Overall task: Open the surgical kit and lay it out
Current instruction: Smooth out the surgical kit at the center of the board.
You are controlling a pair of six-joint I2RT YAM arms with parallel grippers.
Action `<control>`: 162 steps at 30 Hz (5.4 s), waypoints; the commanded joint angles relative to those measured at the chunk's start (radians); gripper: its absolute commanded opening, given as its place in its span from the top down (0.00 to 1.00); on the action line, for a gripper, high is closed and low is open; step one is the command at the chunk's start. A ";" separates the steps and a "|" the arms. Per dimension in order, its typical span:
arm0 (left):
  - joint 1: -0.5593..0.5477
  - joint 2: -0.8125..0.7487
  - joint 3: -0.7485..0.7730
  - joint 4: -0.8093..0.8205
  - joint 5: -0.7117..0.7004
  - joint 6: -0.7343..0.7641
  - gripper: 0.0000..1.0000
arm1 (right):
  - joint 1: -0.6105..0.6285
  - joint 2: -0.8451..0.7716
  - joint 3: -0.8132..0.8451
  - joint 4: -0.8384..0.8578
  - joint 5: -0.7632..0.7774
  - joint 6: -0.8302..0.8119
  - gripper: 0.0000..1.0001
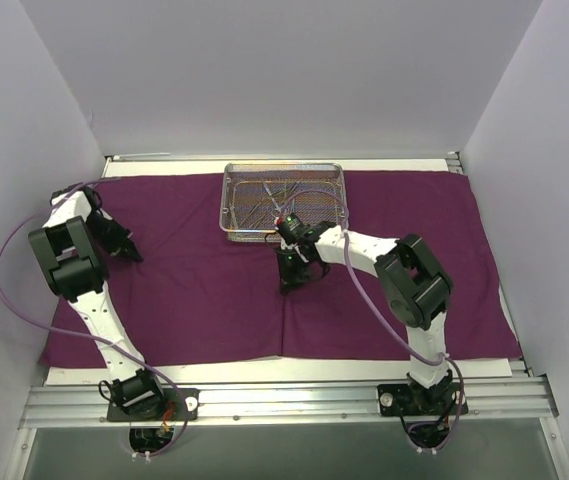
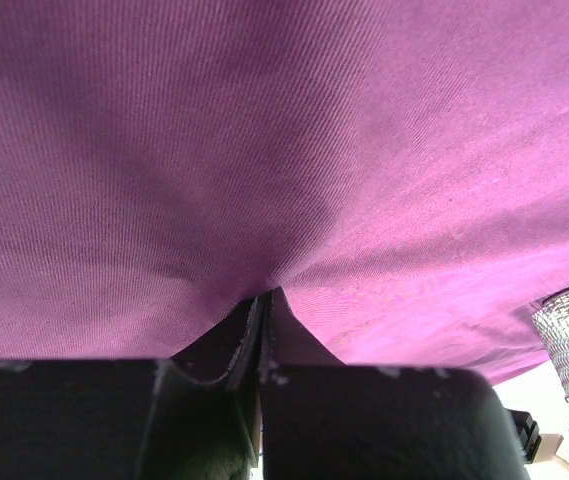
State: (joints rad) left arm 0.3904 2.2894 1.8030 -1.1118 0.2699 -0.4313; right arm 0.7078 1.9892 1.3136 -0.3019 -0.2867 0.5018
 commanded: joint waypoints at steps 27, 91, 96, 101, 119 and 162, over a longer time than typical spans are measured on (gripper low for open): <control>-0.058 -0.039 -0.050 0.086 -0.014 -0.004 0.98 | -0.740 -0.276 -0.274 -0.189 0.397 -0.158 1.00; -0.074 -0.059 -0.068 0.110 0.094 -0.043 0.97 | -1.137 -0.191 -0.126 -0.344 0.916 -0.315 0.41; -0.074 -0.051 -0.057 0.107 0.106 -0.044 0.97 | -1.145 -0.184 -0.151 -0.326 0.903 -0.327 0.31; -0.073 -0.056 -0.059 0.102 0.111 -0.038 0.98 | -1.145 -0.162 -0.154 -0.318 0.841 -0.348 0.26; -0.058 -0.080 -0.083 0.107 0.109 -0.034 0.97 | -1.170 -0.064 -0.175 -0.299 0.822 -0.316 0.74; -0.051 -0.054 -0.063 0.112 0.109 -0.037 0.97 | -0.998 -0.184 -0.102 -0.270 0.802 -0.381 1.00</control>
State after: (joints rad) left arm 0.3305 2.2295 1.7065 -1.0092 0.3676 -0.4774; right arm -0.2428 1.8877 1.1606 -0.5564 0.4637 0.1036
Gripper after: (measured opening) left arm 0.033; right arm 0.026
